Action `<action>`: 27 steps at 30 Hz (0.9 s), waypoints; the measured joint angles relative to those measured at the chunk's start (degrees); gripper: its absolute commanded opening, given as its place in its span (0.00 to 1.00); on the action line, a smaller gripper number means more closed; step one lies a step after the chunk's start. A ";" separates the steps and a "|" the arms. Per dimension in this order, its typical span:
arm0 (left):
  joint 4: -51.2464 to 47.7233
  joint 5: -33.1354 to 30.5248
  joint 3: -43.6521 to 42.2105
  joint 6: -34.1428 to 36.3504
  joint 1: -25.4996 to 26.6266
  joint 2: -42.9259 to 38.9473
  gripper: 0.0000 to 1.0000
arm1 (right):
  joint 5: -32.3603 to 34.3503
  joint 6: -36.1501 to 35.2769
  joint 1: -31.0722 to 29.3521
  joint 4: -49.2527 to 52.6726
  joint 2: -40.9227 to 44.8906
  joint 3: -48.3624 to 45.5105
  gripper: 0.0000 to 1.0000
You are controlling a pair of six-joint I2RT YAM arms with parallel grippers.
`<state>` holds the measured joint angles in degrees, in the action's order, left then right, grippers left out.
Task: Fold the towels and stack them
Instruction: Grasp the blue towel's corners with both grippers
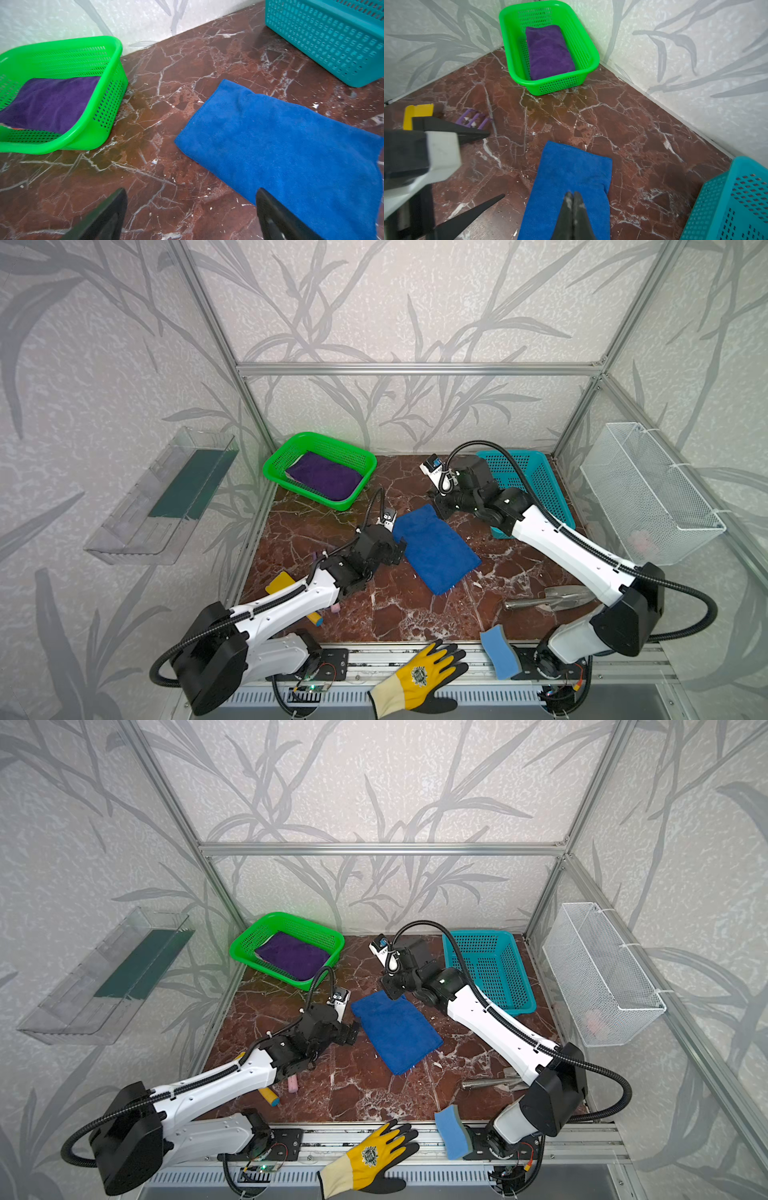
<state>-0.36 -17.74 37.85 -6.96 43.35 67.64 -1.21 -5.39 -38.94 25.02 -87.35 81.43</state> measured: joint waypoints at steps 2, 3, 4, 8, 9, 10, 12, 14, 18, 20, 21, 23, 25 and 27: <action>-0.11 2.62 0.09 0.96 0.00 0.48 0.95 | 1.44 0.63 0.55 -0.04 0.00 -2.56 0.06; -0.42 3.48 0.28 1.29 0.00 0.87 0.95 | 1.84 0.98 0.90 -0.04 0.00 -3.98 0.07; -0.70 4.55 0.57 1.68 0.00 1.55 0.95 | 2.40 1.36 1.33 -0.02 0.00 -5.86 0.09; -1.46 7.17 1.57 2.69 0.00 4.35 0.95 | 3.54 1.68 2.38 -0.28 0.50 -14.12 0.19; -1.57 7.58 1.57 2.86 0.00 4.72 0.95 | 3.54 1.31 2.56 -0.17 0.83 -16.28 0.21; -1.64 7.98 1.57 2.95 0.00 5.05 0.95 | 3.32 0.87 2.62 -0.24 1.31 -18.64 0.24; -1.42 7.93 1.57 2.69 0.00 5.18 0.95 | 2.75 -0.59 2.62 -0.20 2.45 -22.47 0.26; -0.37 7.54 1.46 2.23 -0.02 5.07 0.95 | 2.10 -3.32 2.58 -0.07 3.96 -25.90 0.27; 0.74 7.15 1.31 1.14 -0.66 4.37 0.95 | 1.05 -10.27 2.47 -0.79 7.21 -30.27 0.29; 0.87 7.10 1.31 0.31 -1.44 4.00 0.95 | 0.48 -15.69 2.45 -0.74 8.31 -31.10 0.29; 0.87 7.10 1.31 -0.09 -1.73 3.91 0.95 | 0.33 -17.97 2.43 -0.74 8.50 -31.23 0.30; 0.98 7.10 1.31 -0.81 -2.38 3.89 0.95 | 0.28 -22.84 2.45 -0.70 8.57 -31.36 0.30; 1.25 7.08 1.16 -1.25 -2.89 3.89 0.95 | 0.46 -26.53 2.40 0.17 8.37 -31.36 0.31; 1.40 6.93 0.76 -1.68 -3.30 3.89 0.95 | 0.85 -30.01 2.40 1.49 7.45 -31.30 0.31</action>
<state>1.04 -10.81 38.61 -8.64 40.05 71.53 -0.36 -35.40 -36.53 26.50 -79.90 50.13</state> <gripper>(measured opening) 0.946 0.307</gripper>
